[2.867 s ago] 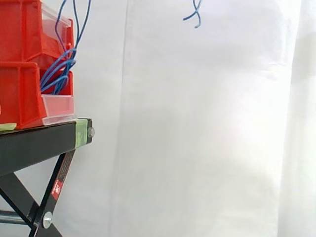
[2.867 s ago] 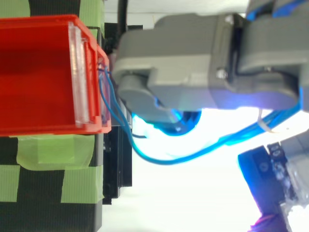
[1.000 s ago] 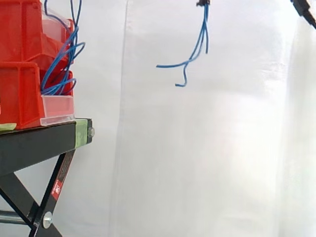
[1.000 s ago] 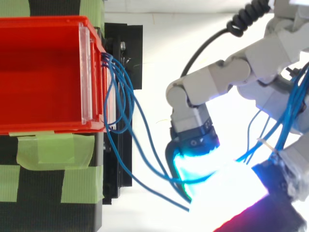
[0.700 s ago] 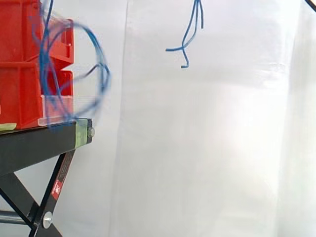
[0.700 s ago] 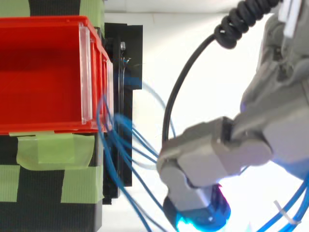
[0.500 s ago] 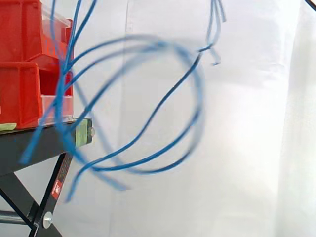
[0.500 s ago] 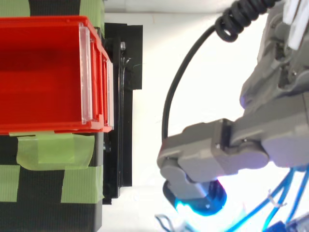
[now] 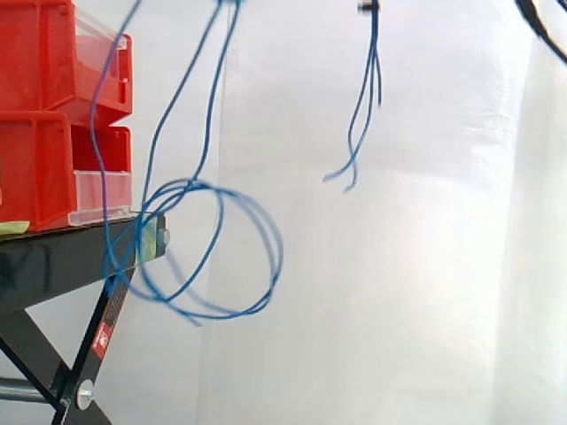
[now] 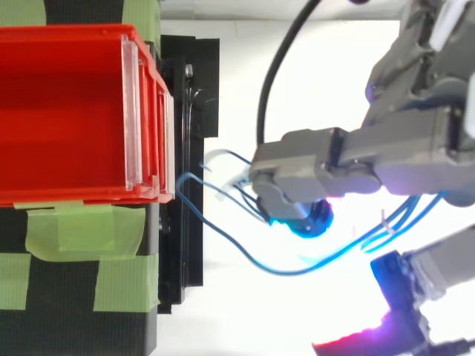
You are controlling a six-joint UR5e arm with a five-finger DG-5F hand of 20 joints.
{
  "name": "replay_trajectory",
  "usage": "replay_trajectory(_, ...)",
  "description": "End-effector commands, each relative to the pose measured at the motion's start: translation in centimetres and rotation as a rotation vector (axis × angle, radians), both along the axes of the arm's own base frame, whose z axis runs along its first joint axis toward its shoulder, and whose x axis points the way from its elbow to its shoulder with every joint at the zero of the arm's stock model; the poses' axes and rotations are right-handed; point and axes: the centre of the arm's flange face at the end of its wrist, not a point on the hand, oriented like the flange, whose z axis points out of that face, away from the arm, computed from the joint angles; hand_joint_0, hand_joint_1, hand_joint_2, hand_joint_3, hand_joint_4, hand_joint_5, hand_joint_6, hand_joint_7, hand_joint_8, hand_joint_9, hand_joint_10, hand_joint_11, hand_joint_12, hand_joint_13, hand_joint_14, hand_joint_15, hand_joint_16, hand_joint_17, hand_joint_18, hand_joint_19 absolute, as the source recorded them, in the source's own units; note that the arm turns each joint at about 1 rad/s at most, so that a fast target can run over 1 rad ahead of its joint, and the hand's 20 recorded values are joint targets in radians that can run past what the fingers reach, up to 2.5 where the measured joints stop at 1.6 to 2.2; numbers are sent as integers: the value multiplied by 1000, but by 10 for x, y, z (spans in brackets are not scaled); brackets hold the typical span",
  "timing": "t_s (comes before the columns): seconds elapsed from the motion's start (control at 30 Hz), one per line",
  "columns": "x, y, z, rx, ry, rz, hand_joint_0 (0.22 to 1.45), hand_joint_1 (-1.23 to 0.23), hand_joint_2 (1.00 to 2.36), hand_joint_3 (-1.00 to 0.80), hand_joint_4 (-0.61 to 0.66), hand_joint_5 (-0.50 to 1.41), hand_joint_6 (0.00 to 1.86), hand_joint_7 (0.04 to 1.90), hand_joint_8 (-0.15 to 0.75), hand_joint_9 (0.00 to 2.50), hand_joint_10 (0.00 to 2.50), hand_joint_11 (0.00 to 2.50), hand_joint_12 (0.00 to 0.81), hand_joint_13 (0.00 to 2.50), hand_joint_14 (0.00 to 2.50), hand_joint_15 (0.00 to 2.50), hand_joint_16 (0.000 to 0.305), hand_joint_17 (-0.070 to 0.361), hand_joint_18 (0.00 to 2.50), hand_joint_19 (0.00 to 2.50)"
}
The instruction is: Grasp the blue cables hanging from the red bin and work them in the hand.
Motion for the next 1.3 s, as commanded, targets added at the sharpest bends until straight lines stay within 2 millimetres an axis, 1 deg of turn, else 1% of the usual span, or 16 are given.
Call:
replay_trajectory(0.0,-9,-8,-29,527,56,-101,892,-722,1022,-474,247,729,2,1623,510,1913,2500,2500,704,2067,2500,2079,209,157,2425,764)
replay_trajectory(0.13,-13,-5,-34,729,80,-132,892,-721,1022,-474,247,729,2,1630,510,1913,2500,2500,704,2067,2500,2079,209,157,2425,764)
replay_trajectory(0.17,-13,-5,-34,729,80,-132,892,-721,1022,-476,247,729,3,1630,510,1913,2500,2500,704,2067,2500,2079,209,157,2425,764)
replay_trajectory(0.3,-15,1,-35,902,95,-137,892,-722,1022,-474,251,729,2,1629,510,1913,2500,2500,704,2067,2500,2079,209,157,2425,764)
replay_trajectory(0.37,-15,3,-35,946,96,-137,892,-721,1021,-476,247,728,3,1629,510,1913,2500,2500,704,2067,2500,2079,209,157,2425,764)
replay_trajectory(0.4,-15,6,-36,996,98,-137,892,-721,1021,-476,252,729,2,1630,510,1913,2500,2500,704,2067,2500,2079,209,157,2425,764)
replay_trajectory(0.43,-15,6,-36,996,98,-137,892,-721,1022,-473,254,729,1,1629,510,1913,2500,2500,704,2067,2500,2079,209,157,2425,764)
replay_trajectory(0.47,-16,8,-36,1048,102,-137,892,-721,1022,-476,254,729,1,1630,510,1913,2500,2500,704,2067,2500,2079,209,157,2425,764)
replay_trajectory(0.57,-18,12,-38,1128,118,-146,892,-721,1022,-476,251,729,1,1629,510,1913,2500,2500,704,2067,2500,2079,209,157,2425,764)
replay_trajectory(0.63,-18,18,-38,1193,124,-145,892,-721,1022,-476,254,730,1,1630,510,1913,2500,2500,704,2067,2500,2079,209,157,2425,764)
replay_trajectory(0.87,-17,25,-39,1220,131,-134,892,-721,1022,-477,249,730,1,1631,510,1913,2500,2500,704,2067,2500,2079,209,157,2425,764)
replay_trajectory(1.27,-18,25,-38,1218,130,-136,892,-721,1021,-479,249,731,2,1631,510,1913,2500,2500,704,2067,2500,2079,209,157,2425,764)
